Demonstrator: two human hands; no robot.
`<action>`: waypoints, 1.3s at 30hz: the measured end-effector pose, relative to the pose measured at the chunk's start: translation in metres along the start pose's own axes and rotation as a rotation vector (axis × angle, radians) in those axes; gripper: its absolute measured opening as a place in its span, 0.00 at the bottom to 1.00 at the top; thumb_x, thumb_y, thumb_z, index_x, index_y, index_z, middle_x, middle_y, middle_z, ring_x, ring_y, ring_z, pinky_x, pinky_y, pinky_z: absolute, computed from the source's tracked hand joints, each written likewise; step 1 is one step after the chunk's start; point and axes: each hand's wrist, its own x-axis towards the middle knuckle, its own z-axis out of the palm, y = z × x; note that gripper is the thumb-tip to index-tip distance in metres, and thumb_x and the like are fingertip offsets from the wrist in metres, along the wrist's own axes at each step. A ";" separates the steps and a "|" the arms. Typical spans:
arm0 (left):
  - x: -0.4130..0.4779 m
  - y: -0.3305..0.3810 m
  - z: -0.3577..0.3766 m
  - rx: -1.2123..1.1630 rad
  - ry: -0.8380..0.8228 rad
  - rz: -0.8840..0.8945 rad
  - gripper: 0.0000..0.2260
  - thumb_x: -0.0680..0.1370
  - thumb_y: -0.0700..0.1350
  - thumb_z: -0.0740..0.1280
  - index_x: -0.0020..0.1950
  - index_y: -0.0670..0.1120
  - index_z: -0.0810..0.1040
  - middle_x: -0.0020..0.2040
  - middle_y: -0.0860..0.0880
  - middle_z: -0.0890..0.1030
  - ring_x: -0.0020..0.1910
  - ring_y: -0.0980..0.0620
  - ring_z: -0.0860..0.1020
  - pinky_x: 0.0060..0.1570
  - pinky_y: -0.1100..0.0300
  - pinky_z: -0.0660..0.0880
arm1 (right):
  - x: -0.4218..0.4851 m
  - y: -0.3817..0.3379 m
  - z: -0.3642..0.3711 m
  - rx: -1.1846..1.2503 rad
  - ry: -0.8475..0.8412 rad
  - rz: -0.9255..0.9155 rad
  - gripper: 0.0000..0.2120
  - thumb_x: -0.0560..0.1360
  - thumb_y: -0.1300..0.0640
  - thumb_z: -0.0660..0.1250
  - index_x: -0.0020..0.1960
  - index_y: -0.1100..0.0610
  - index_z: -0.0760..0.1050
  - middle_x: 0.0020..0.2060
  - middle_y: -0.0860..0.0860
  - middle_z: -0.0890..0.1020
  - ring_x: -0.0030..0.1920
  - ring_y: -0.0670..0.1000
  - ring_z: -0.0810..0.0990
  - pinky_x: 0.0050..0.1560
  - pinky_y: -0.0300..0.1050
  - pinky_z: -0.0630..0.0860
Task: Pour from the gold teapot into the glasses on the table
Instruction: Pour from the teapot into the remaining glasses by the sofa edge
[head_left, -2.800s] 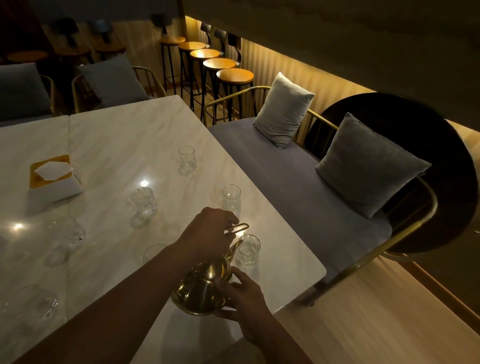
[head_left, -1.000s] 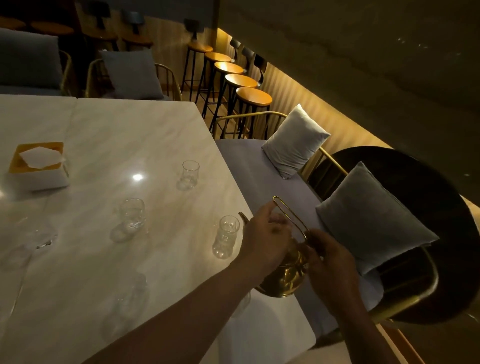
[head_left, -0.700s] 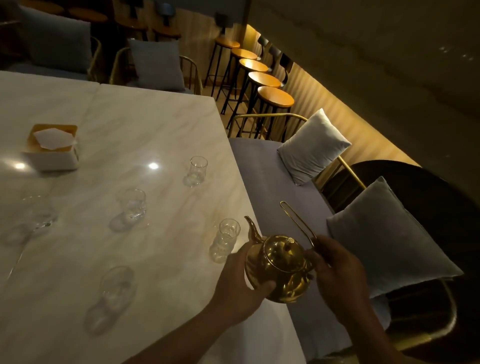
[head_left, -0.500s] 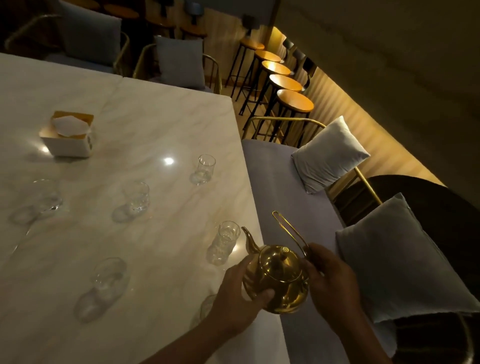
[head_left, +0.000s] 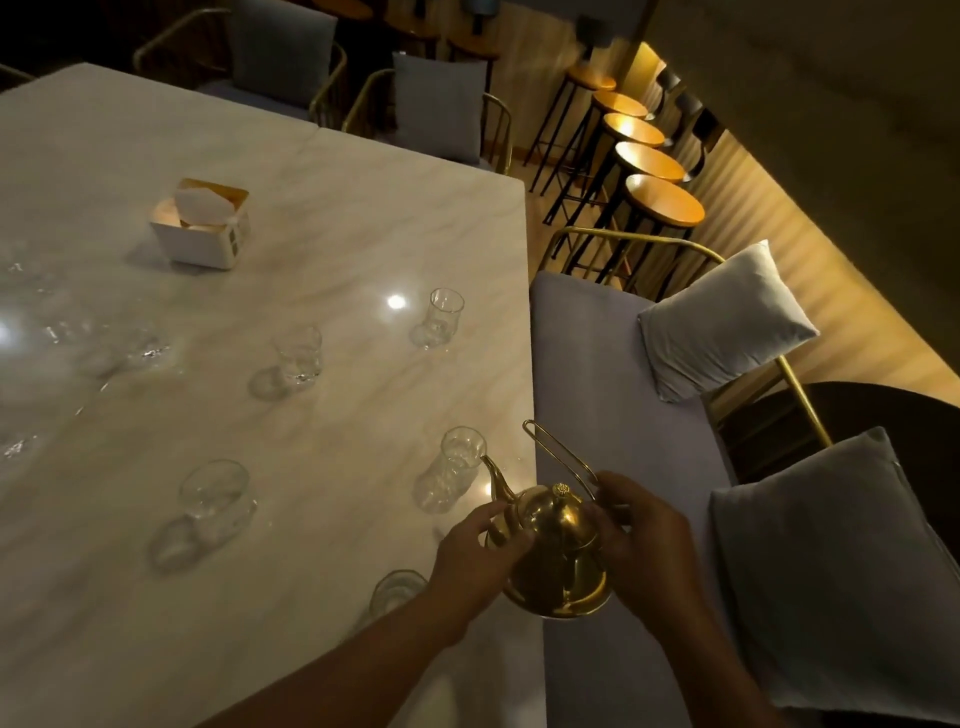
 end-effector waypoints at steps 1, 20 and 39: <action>0.001 -0.001 0.002 -0.007 0.009 -0.005 0.19 0.71 0.56 0.73 0.60 0.62 0.76 0.60 0.56 0.77 0.60 0.51 0.74 0.57 0.49 0.79 | 0.003 0.001 0.000 0.000 -0.007 -0.005 0.13 0.76 0.62 0.71 0.59 0.52 0.81 0.46 0.47 0.83 0.49 0.48 0.81 0.50 0.44 0.78; 0.014 0.005 0.005 -0.085 0.033 -0.052 0.21 0.72 0.58 0.71 0.64 0.57 0.76 0.57 0.49 0.81 0.54 0.48 0.80 0.46 0.52 0.83 | 0.044 -0.021 -0.002 -0.140 -0.092 -0.081 0.12 0.77 0.59 0.70 0.61 0.54 0.80 0.51 0.51 0.84 0.50 0.49 0.81 0.41 0.29 0.68; 0.008 0.023 0.000 -0.146 -0.002 -0.095 0.13 0.74 0.57 0.70 0.56 0.60 0.75 0.54 0.48 0.82 0.52 0.49 0.81 0.40 0.57 0.81 | 0.058 -0.040 -0.003 -0.213 -0.118 -0.116 0.14 0.78 0.58 0.69 0.64 0.54 0.79 0.54 0.52 0.84 0.49 0.48 0.78 0.40 0.33 0.69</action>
